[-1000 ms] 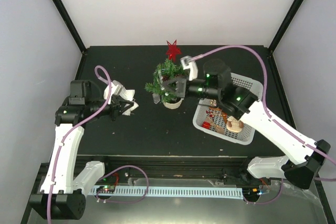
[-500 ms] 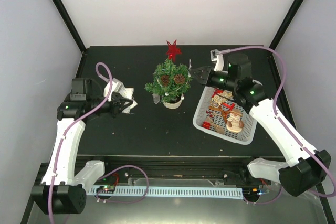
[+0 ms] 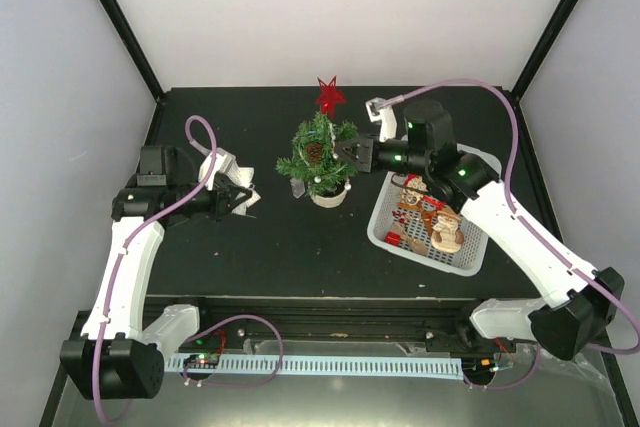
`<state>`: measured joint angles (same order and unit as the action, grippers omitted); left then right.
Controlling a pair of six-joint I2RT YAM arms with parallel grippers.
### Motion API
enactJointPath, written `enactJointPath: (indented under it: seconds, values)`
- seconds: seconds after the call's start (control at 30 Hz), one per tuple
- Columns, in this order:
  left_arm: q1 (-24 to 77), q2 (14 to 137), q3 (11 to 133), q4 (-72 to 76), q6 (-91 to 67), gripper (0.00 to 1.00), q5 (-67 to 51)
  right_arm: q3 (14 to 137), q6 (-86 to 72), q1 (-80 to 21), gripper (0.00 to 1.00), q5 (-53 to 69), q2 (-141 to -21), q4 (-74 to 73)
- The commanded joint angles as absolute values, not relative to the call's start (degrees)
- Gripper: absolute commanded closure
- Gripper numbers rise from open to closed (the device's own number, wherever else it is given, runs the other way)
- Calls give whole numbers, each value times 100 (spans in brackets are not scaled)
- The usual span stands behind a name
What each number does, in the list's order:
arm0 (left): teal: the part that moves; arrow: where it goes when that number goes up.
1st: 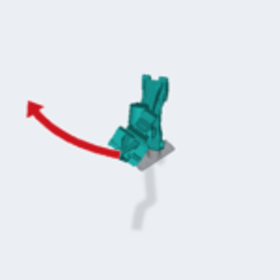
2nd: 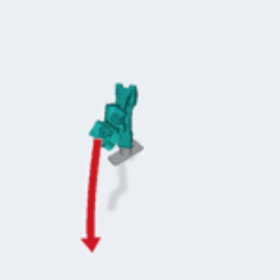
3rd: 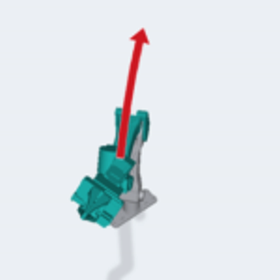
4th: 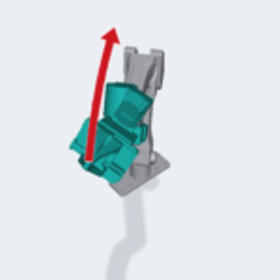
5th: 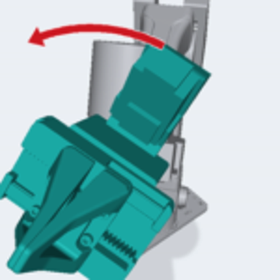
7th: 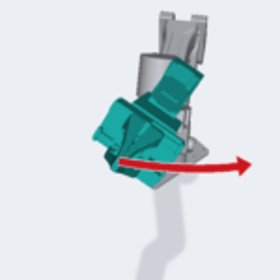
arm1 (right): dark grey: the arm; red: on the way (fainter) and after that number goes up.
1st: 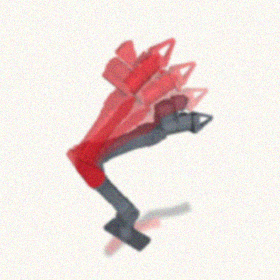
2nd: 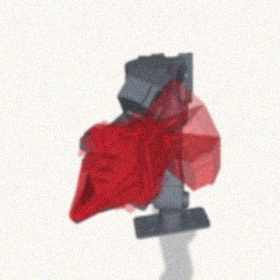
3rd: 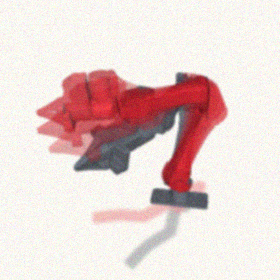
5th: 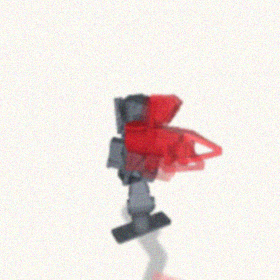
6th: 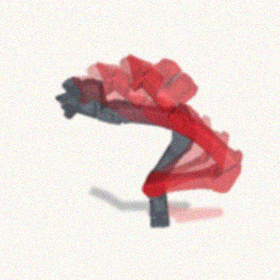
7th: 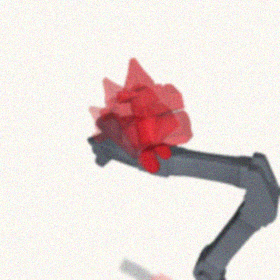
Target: Decorate the small christmas tree
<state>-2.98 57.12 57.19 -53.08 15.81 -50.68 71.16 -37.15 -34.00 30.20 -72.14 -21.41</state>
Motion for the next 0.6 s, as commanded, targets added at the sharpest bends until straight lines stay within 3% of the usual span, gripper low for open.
enactJointPath:
  seconds: [0.0, 0.27, 0.57]
  values:
    - [-346, 5705, 5933, -5283, 1587, 96, -4930, 7866, -3088, -3851, 91, 1858, -7621, -3085]
    - [-352, 5566, 5890, -5258, 1549, 96, -4949, 8275, -3463, -3718, 92, 417, -7944, -3701]
    - [-349, 5639, 5908, -5256, 1538, 97, -4979, 8076, -3684, -3013, 92, 1025, -8246, -3363]
